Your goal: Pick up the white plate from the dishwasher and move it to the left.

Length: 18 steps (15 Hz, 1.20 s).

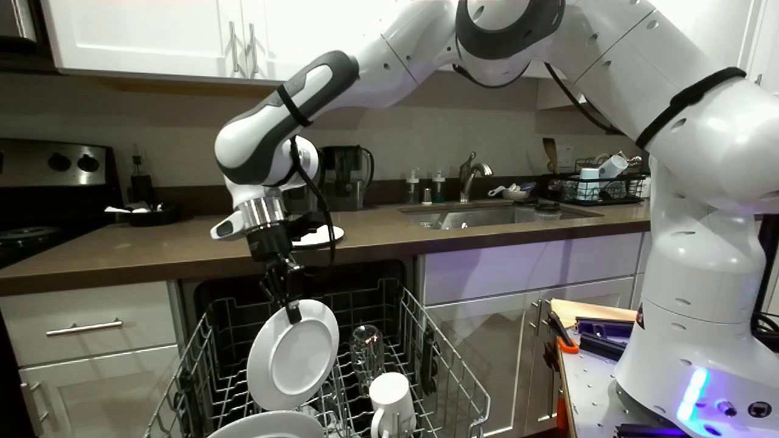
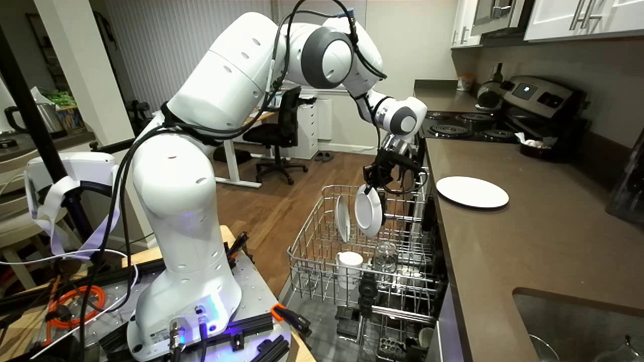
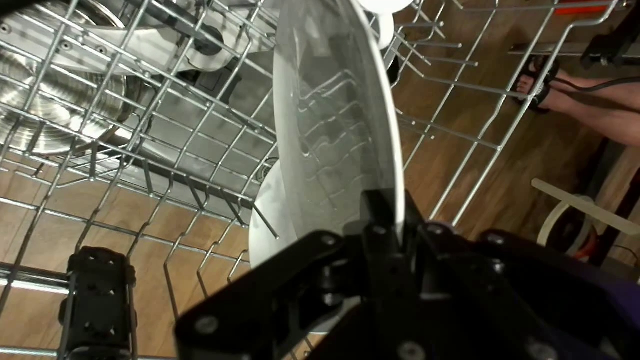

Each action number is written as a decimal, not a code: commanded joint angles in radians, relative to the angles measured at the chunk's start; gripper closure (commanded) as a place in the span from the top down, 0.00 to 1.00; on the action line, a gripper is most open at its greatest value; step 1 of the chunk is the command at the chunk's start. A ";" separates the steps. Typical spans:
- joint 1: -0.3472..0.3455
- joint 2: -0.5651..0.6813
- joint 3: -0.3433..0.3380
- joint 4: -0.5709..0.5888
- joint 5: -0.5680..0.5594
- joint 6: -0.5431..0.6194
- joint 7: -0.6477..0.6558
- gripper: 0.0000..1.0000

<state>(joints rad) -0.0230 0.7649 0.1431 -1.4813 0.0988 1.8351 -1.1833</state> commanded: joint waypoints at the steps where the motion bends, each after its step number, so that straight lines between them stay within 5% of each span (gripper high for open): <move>1: -0.006 0.002 0.008 0.003 -0.006 -0.002 0.004 0.02; 18: -0.001 -0.022 0.020 -0.006 0.035 0.005 0.183 0.02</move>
<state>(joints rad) -0.0229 0.7815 0.1563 -1.4796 0.1238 1.8619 -1.0523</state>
